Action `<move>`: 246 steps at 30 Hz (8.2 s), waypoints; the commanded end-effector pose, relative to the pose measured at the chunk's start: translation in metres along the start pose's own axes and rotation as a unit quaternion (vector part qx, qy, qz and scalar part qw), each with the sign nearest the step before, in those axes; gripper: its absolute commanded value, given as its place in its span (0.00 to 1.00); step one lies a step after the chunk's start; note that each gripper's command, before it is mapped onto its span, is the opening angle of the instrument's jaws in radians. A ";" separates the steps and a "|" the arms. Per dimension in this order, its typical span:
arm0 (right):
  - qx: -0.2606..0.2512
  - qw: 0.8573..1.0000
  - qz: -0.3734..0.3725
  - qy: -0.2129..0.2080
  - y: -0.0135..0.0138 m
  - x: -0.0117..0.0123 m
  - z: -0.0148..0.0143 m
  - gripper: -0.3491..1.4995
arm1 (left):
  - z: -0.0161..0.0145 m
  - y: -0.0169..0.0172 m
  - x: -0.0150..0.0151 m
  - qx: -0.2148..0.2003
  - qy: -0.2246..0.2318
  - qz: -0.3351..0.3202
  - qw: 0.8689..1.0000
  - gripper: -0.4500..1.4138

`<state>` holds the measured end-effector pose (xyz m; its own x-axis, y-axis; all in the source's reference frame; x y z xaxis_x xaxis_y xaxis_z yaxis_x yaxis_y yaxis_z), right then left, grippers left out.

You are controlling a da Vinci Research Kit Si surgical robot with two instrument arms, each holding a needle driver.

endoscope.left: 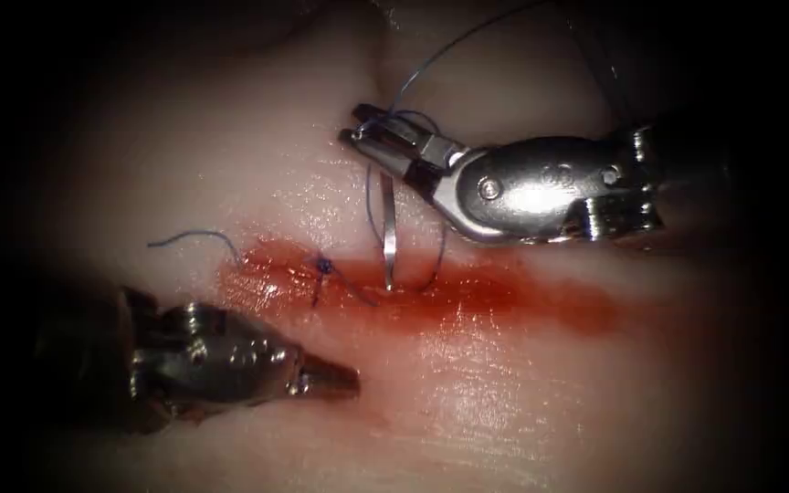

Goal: Wound Closure

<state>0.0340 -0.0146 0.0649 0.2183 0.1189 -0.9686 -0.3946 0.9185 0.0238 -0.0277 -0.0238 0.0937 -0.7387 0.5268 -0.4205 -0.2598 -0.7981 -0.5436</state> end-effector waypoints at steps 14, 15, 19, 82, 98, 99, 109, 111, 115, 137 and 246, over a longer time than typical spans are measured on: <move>-0.002 1.000 0.022 -0.001 -0.0010 0.0007 -0.0009 0.00 | 0.0011 0.0005 -0.0001 -0.001 0.000 -0.001 1.000 0.09; -0.002 1.000 0.028 -0.002 -0.0010 0.0007 -0.0009 0.00 | 0.0011 0.0005 -0.0001 -0.001 0.001 -0.001 1.000 0.09; -0.003 0.999 0.042 -0.001 -0.0015 0.0008 -0.0009 0.00 | 0.0011 0.0005 -0.0001 -0.001 0.001 -0.001 1.000 0.09; -0.026 0.938 0.334 -0.087 -0.0033 0.0003 -0.0014 0.00 | 0.0031 0.0008 0.0001 0.005 0.012 0.000 1.000 0.09; 0.034 0.897 0.422 -0.129 -0.0039 0.0004 -0.0027 0.00 | 0.0029 0.0004 -0.0003 0.004 0.011 0.003 1.000 0.08; 0.037 0.893 0.429 -0.131 -0.0040 0.0004 -0.0027 0.00 | 0.0029 0.0004 -0.0003 0.004 0.011 0.003 1.000 0.08; 0.071 0.857 0.487 -0.151 -0.0056 0.0005 -0.0031 0.00 | 0.0027 0.0004 -0.0005 0.003 0.011 0.004 1.000 0.07; 0.076 0.852 0.494 -0.159 -0.0059 0.0007 -0.0033 0.00 | 0.0027 0.0004 -0.0005 0.003 0.011 0.004 1.000 0.07; 0.080 0.847 0.499 -0.167 -0.0064 0.0007 -0.0037 0.00 | 0.0027 0.0004 -0.0005 0.003 0.011 0.004 1.000 0.07; 0.037 0.899 0.422 -0.113 -0.0014 0.0004 -0.0027 0.78 | 0.0026 0.0007 -0.0004 0.003 0.011 0.003 1.000 0.06; 0.211 0.886 0.394 -0.125 -0.0087 0.0019 -0.0137 0.67 | -0.0071 0.0121 0.0085 -0.234 0.252 -0.024 0.939 0.00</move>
<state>0.0252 -0.0266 0.0590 0.2332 0.8157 -0.5294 -0.1616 0.5693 0.8061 -0.0321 -0.0260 0.0770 -0.3132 0.7245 -0.6140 0.1069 -0.6155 -0.7809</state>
